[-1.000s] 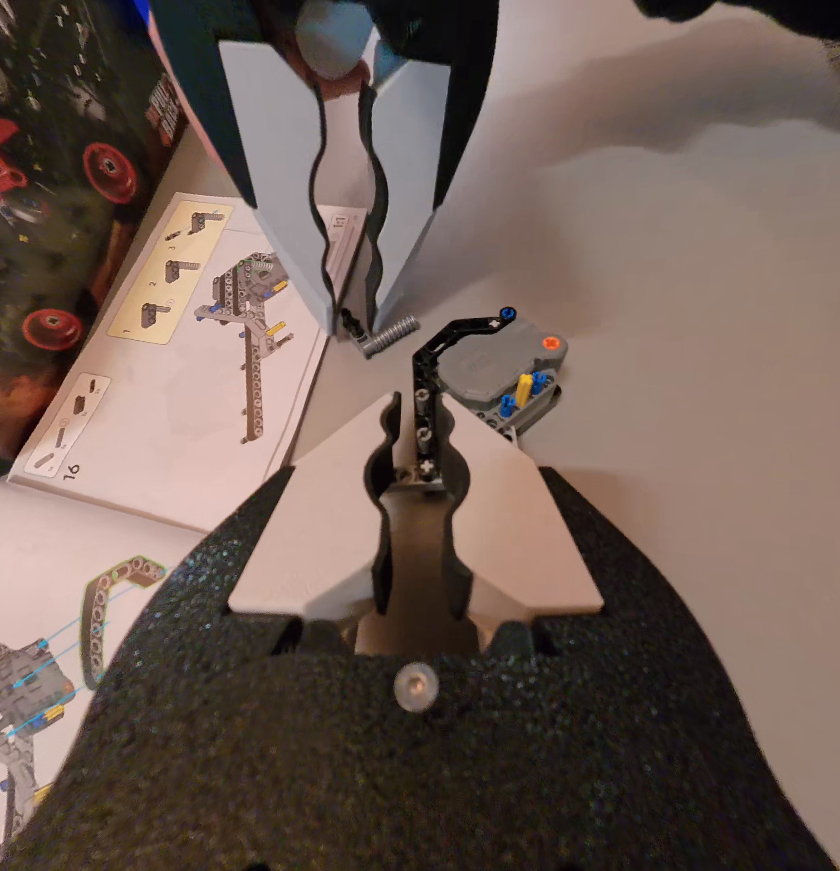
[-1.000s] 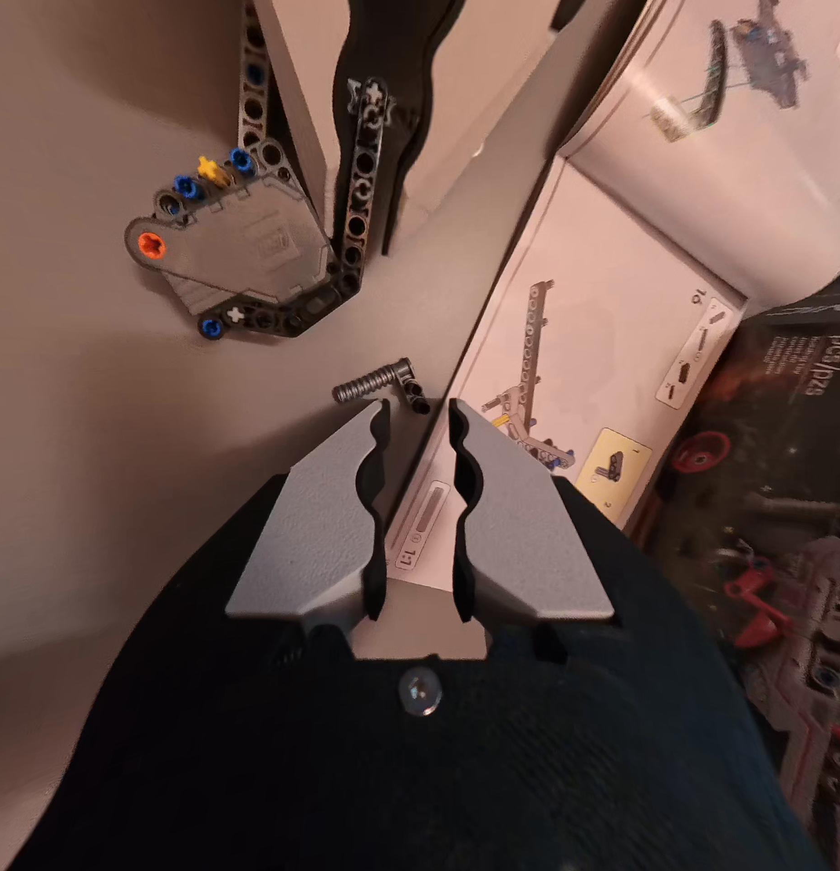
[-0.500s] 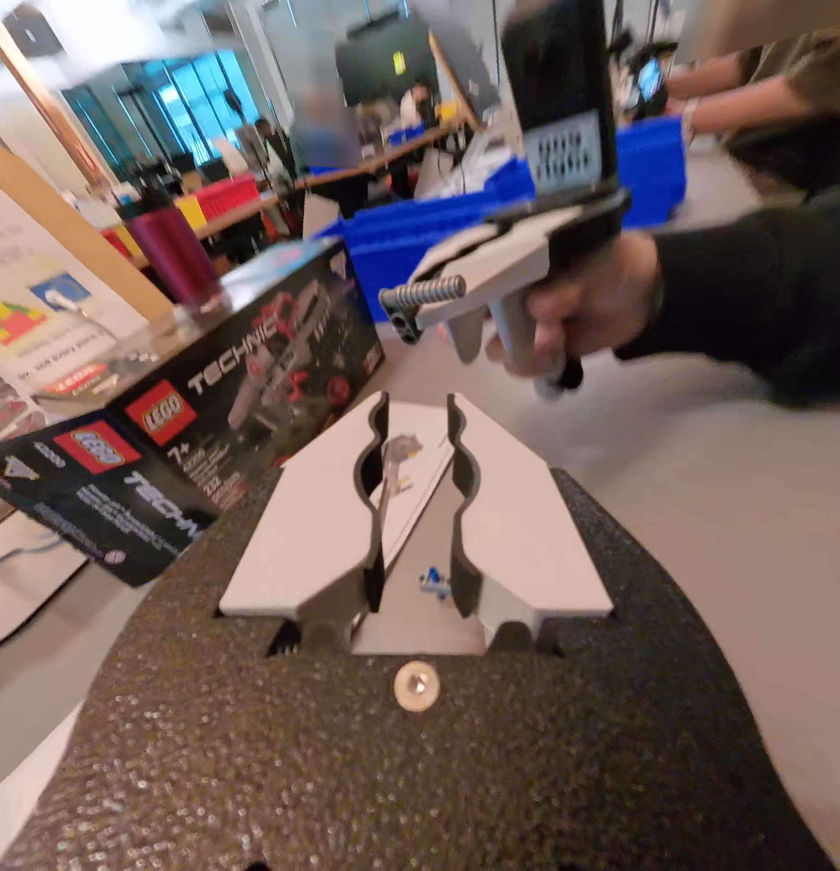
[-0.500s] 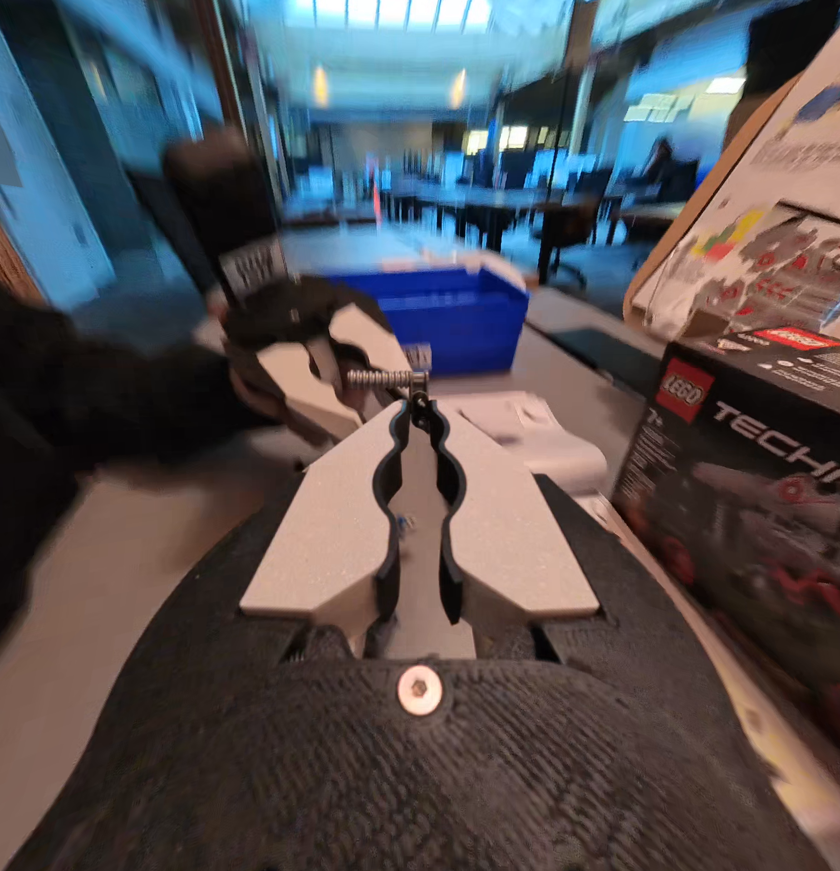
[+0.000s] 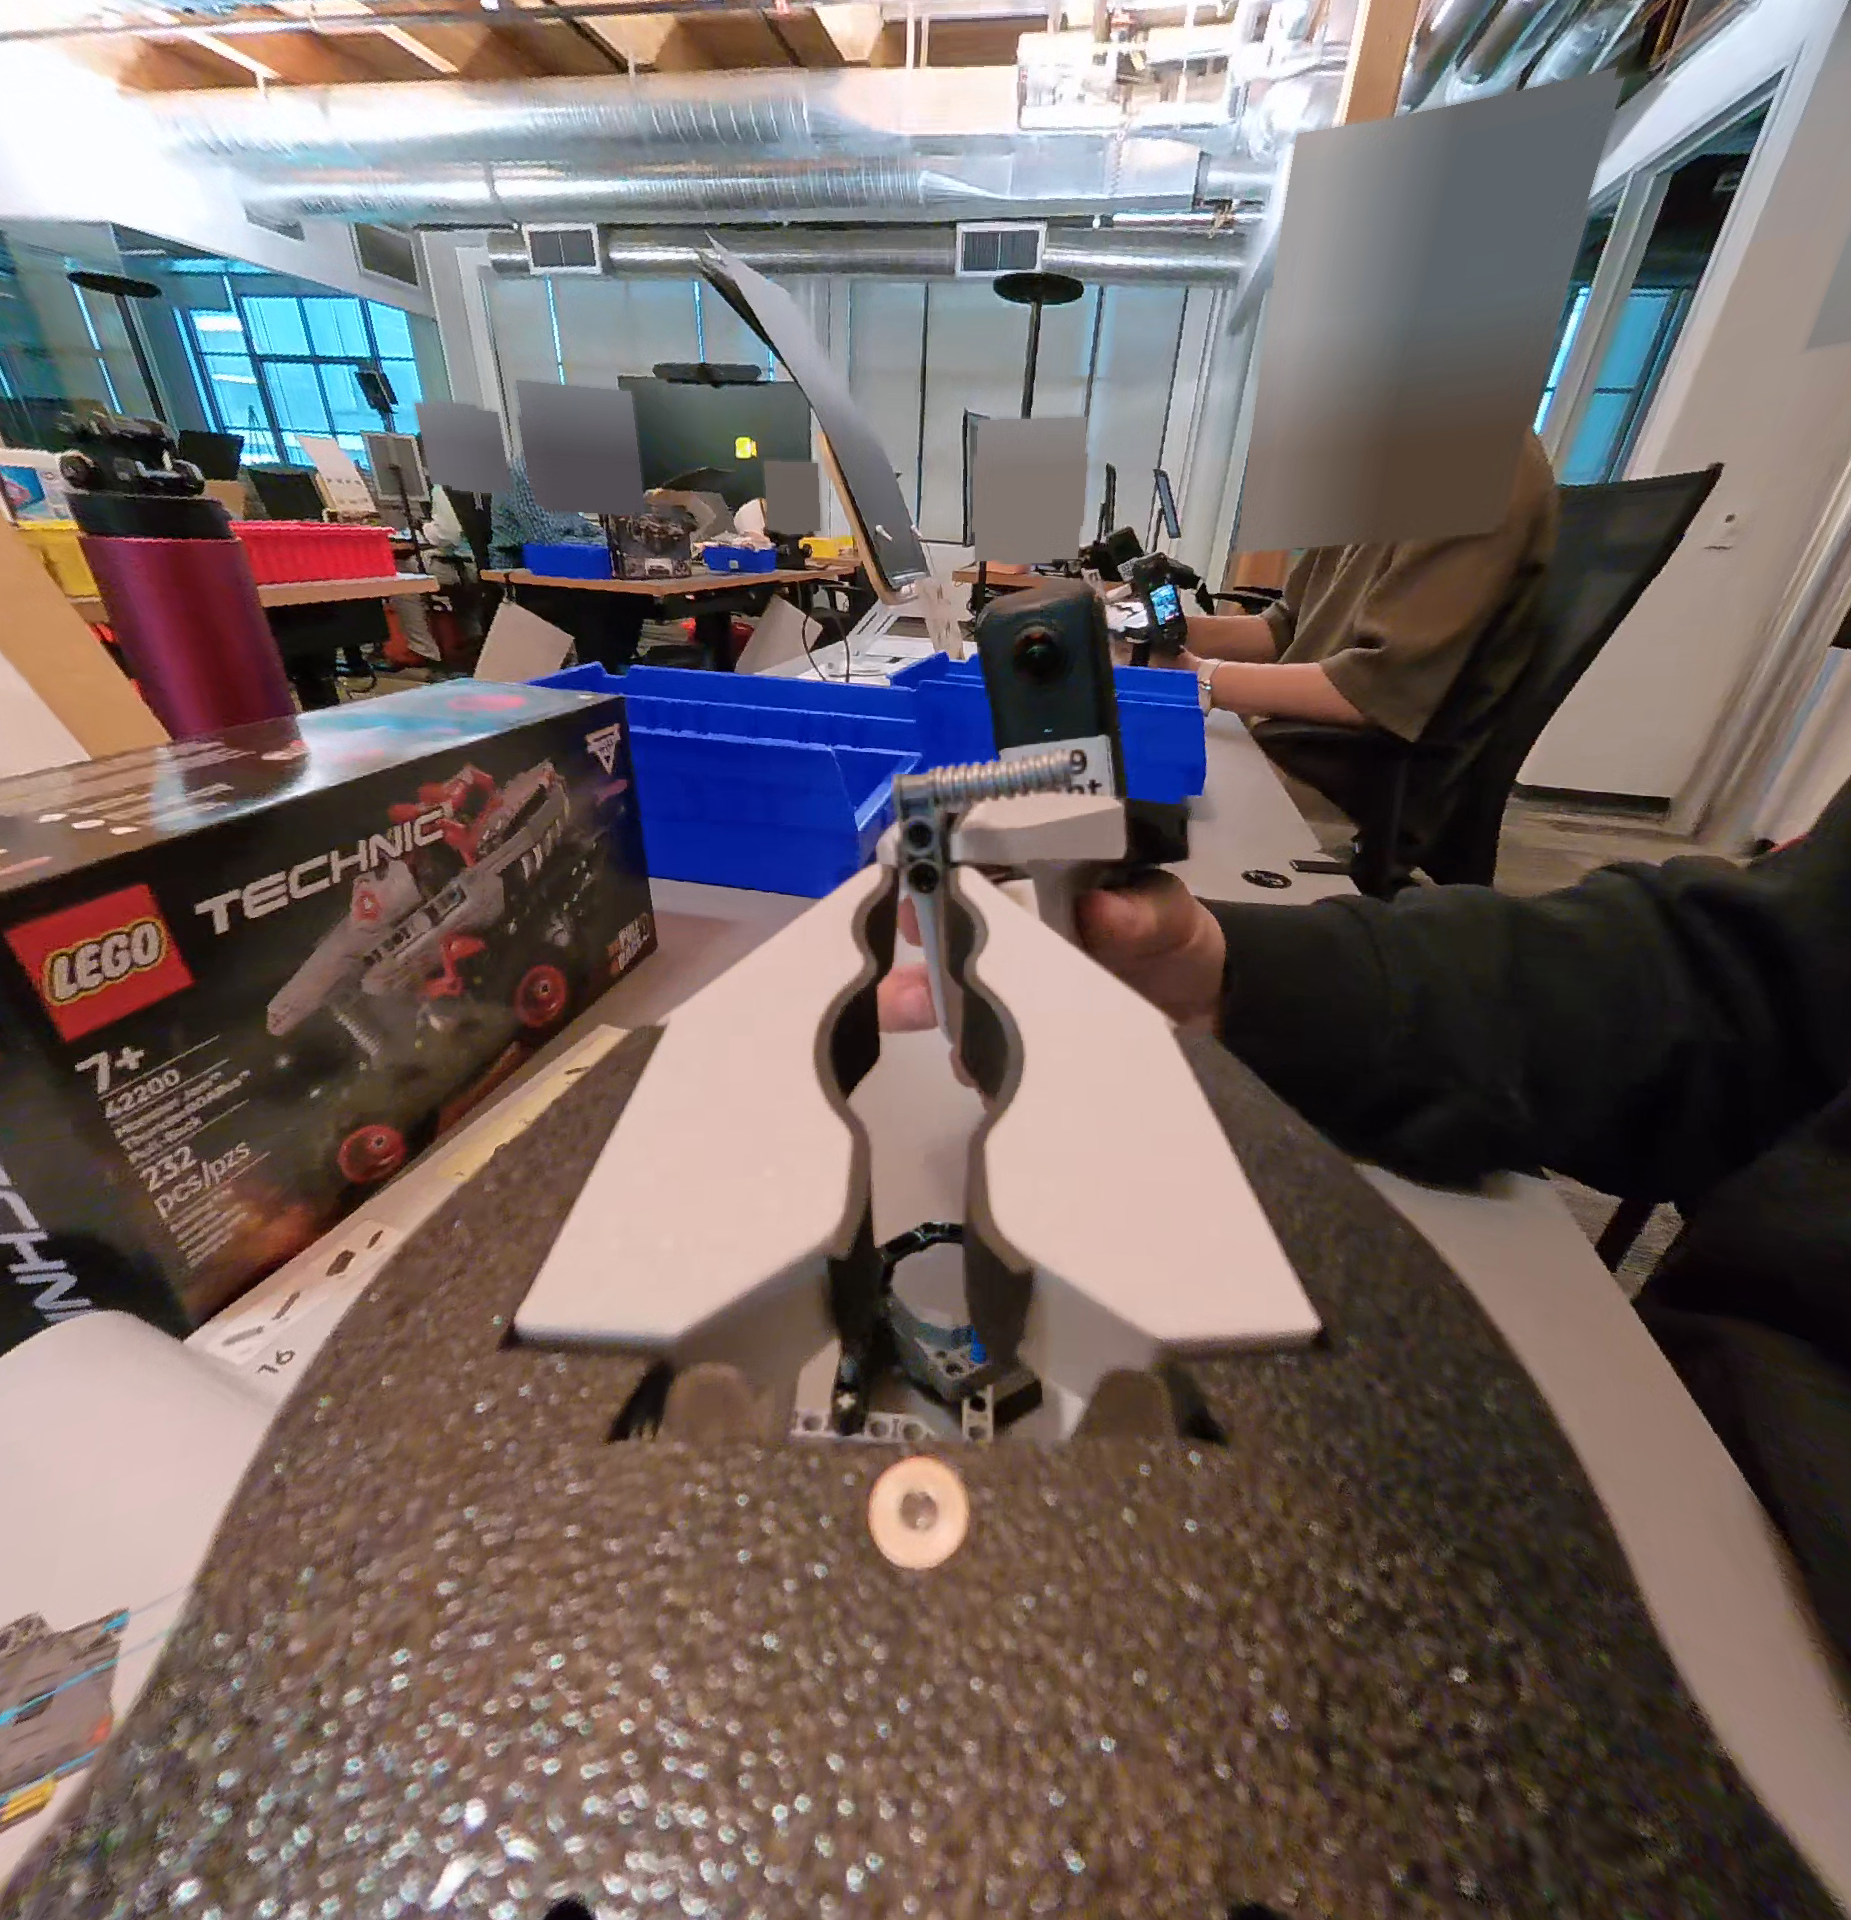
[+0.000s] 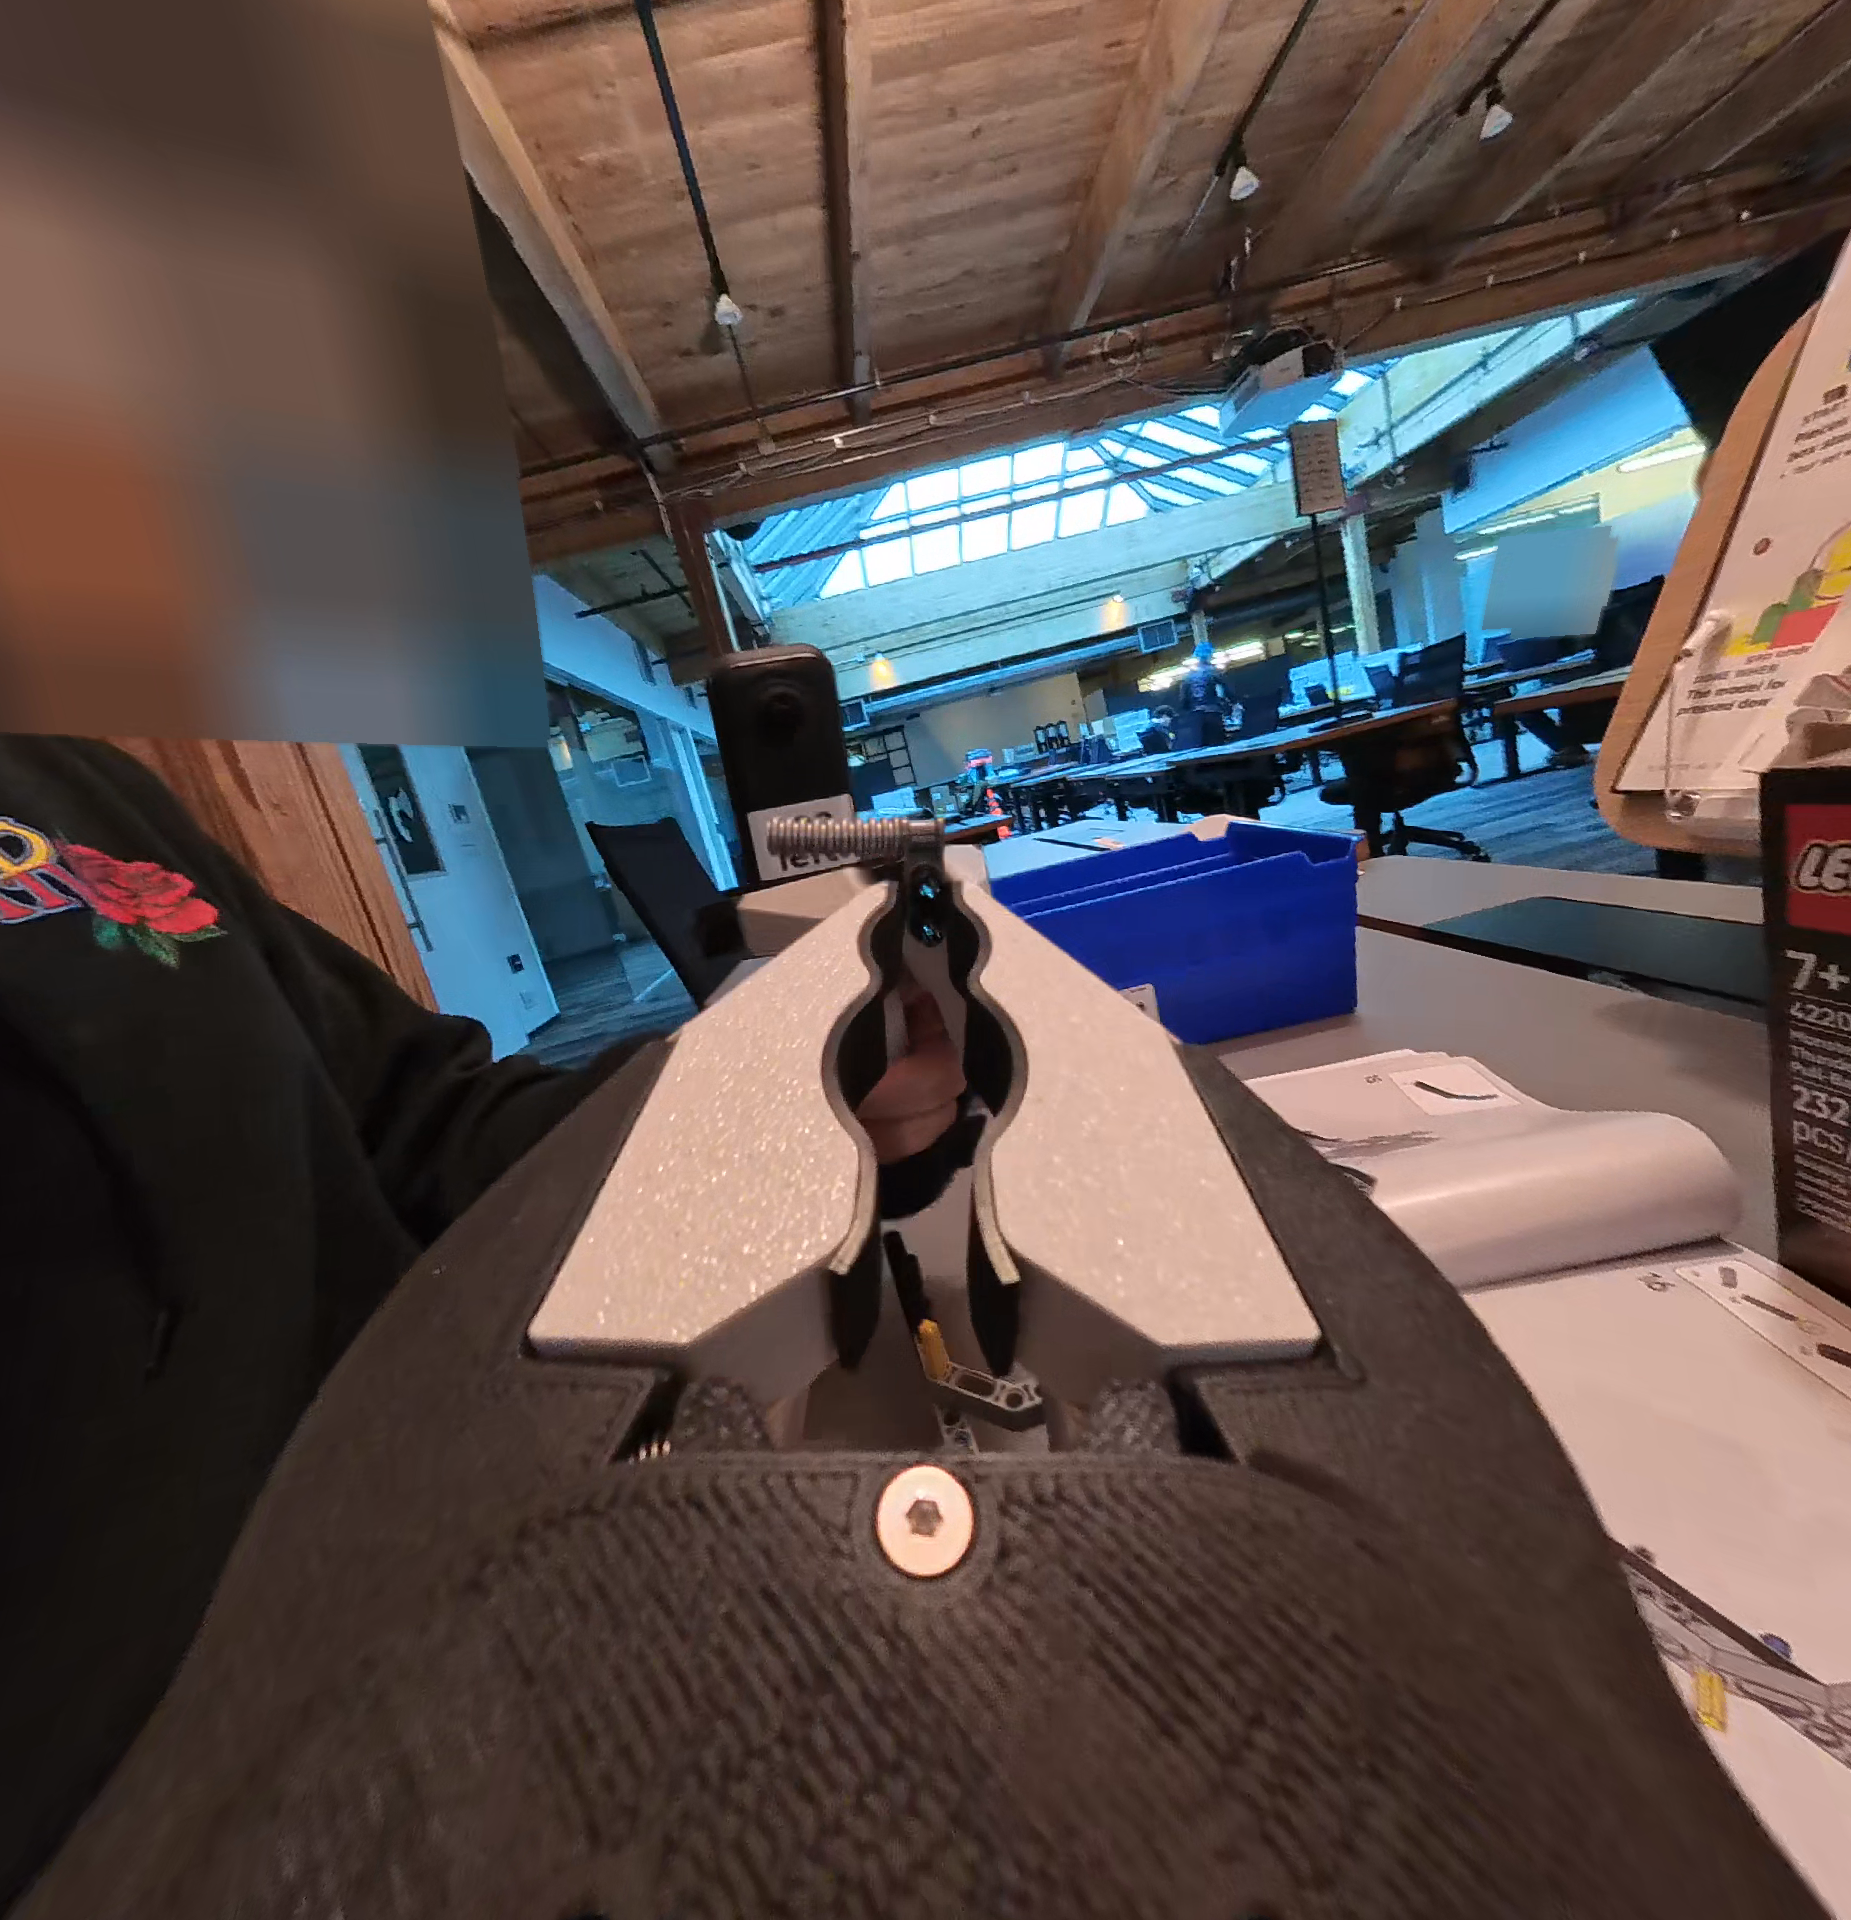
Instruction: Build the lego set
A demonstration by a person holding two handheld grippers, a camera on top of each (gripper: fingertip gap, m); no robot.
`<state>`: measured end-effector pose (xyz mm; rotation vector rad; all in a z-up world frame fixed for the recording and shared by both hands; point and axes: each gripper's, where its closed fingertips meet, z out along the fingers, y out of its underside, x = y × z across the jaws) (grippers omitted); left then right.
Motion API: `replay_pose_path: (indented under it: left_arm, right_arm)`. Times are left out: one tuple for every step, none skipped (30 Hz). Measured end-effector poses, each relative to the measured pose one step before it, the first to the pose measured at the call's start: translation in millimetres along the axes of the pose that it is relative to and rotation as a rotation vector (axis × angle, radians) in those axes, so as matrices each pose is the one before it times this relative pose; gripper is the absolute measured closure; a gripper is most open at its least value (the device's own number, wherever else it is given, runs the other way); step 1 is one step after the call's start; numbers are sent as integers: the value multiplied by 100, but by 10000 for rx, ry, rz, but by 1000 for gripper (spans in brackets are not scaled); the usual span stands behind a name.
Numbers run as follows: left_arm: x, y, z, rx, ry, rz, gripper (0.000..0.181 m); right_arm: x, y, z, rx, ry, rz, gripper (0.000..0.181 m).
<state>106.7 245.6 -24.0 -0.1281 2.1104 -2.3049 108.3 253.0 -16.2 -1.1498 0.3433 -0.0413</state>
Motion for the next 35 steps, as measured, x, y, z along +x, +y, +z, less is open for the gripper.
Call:
replay_pose_path:
  left_arm:
    - [-117,35,-12,-35,-131,65,177]
    - [-31,39,23,-26,-104,143,177]
    - [5,15,8,-20,-82,120,177]
    - [2,23,6,-28,-65,87,176]
    - [24,-15,-13,17,-36,76,175]
    - [27,-2,41,32,-25,15,172]
    - [27,-27,26,55,-34,-7,171]
    - [34,-24,19,39,-12,-3,171]
    - [-19,-18,-27,-3,-34,41,175]
    - [-18,-9,4,-36,-83,152,175]
    - [-40,-27,9,-16,-163,280,175]
    - [15,-36,-5,-15,-169,347,175]
    - [-15,37,-1,-104,-177,355,175]
    - [-126,139,28,-189,-213,359,176]
    - [-140,216,32,-216,-215,398,176]
    - [-28,256,47,-219,-122,401,176]
    - [-24,184,34,-169,-105,272,176]
    - [27,212,52,-173,-50,191,176]
    - [66,331,88,-236,7,207,176]
    - [-39,378,77,-251,-38,235,176]
    - [-80,290,26,-167,-58,209,176]
    - [-72,372,41,-204,-38,166,176]
    - [-41,381,59,-223,-15,164,177]
    - [-17,434,84,-258,-7,239,176]
    - [-74,493,84,-310,-83,365,176]
    - [-54,589,101,-385,-97,458,177]
    - [37,588,113,-410,-57,464,177]
    - [175,470,153,-352,12,425,176]
    - [253,304,171,-259,48,332,176]
    - [353,183,203,-194,113,244,176]
    - [349,125,201,-147,106,165,176]
    - [320,67,165,-103,87,143,176]
    - [291,101,148,-108,76,156,176]
    - [235,195,133,-141,41,179,176]
    - [143,226,116,-151,-23,214,176]
  right_arm:
    - [-32,-142,-37,94,-52,121,175]
    - [225,2,18,46,114,169,175]
    - [124,16,26,71,58,146,175]
    - [0,-30,1,129,9,85,176]
    - [17,5,14,119,31,103,176]
    - [-8,33,22,91,23,125,176]
    - [-70,30,40,82,-15,107,176]
    - [-98,166,91,-13,-25,71,176]
    - [96,-128,-11,143,82,42,175]
    - [-73,-23,-15,42,-37,34,175]
    - [16,-16,-15,46,16,49,176]
    - [13,-24,13,51,27,78,176]
    - [-19,-39,27,63,15,66,176]
    - [-46,-9,-9,28,0,-3,175]
    - [121,86,-57,-76,96,-80,174]
    - [275,141,-112,-161,185,-147,174]
    - [225,186,-137,-217,147,-213,172]
    - [96,178,-158,-247,106,-278,172]
    - [121,163,-166,-238,150,-294,171]
    - [191,195,-203,-289,193,-313,168]
    - [229,274,-262,-402,203,-387,159]
    - [280,284,-348,-486,229,-438,155]
    - [268,223,-415,-452,205,-478,152]
    - [203,199,-459,-445,154,-470,151]
    - [61,224,-484,-471,55,-488,149]
    - [90,299,-532,-553,78,-509,148]
    - [218,344,-543,-626,146,-498,147]
    - [224,333,-481,-667,147,-496,147]
    - [252,275,-366,-674,170,-479,146]
    - [192,219,-197,-667,151,-463,146]
    - [-44,155,-7,-646,19,-449,145]
    - [-225,85,176,-618,-64,-420,143]
    - [-387,91,313,-607,-154,-428,141]
    - [-469,85,422,-572,-180,-439,141]
    - [-447,70,479,-539,-155,-432,140]
